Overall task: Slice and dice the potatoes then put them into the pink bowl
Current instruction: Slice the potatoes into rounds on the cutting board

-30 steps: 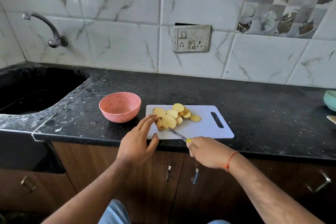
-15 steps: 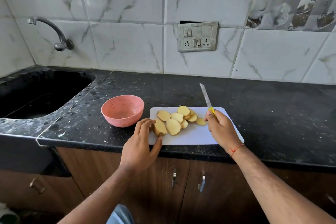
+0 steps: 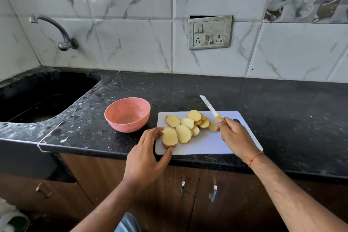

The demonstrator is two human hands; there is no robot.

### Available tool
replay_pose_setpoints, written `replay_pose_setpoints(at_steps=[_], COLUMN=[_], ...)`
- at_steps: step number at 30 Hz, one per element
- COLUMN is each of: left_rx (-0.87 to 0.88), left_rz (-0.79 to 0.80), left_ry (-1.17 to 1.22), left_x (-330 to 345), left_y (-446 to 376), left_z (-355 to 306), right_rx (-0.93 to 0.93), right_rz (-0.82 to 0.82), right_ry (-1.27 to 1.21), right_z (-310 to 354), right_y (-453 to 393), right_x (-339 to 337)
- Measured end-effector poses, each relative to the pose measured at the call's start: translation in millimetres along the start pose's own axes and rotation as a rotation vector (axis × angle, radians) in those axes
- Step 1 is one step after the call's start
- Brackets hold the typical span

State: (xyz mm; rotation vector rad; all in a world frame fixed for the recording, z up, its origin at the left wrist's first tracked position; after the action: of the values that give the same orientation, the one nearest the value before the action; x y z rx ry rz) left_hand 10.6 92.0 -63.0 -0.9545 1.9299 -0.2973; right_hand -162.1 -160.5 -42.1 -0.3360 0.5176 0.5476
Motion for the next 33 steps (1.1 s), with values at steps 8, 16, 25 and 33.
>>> replay_pose_setpoints(at_steps=[8, 16, 25, 33], left_rx=[-0.101, -0.132, -0.093, -0.074], left_rz=[-0.040, 0.043, 0.074, 0.122], left_ry=[0.440, 0.521, 0.528, 0.497], left_x=[-16.7, -9.4, -0.6, 4.7], left_y=[-9.2, -43.3, -57.8, -57.9], left_z=[-4.8, -3.8, 5.9, 11.3], right_rx=[0.010, 0.039, 0.086, 0.146], right_rz=[0.048, 0.023, -0.017, -0.020], right_ry=[-0.085, -0.084, -0.141, -0.232], right_z=[-7.6, -10.2, -12.9, -12.4], right_y=[15.2, 34.3, 35.7, 35.1], right_x=[-12.4, -22.9, -27.2, -26.7])
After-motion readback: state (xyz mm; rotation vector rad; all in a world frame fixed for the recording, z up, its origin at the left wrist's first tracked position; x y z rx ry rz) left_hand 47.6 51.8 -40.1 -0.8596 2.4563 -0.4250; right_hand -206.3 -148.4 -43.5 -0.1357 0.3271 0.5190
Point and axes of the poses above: each hand's wrist, its own y-axis away from the middle knuckle, its own x-axis out of the palm, z = x × y, the point moved 7 cm from there along -y, towards the middle knuckle, and after that the axes turned 4 degrees about x, right-handed, at the moved point
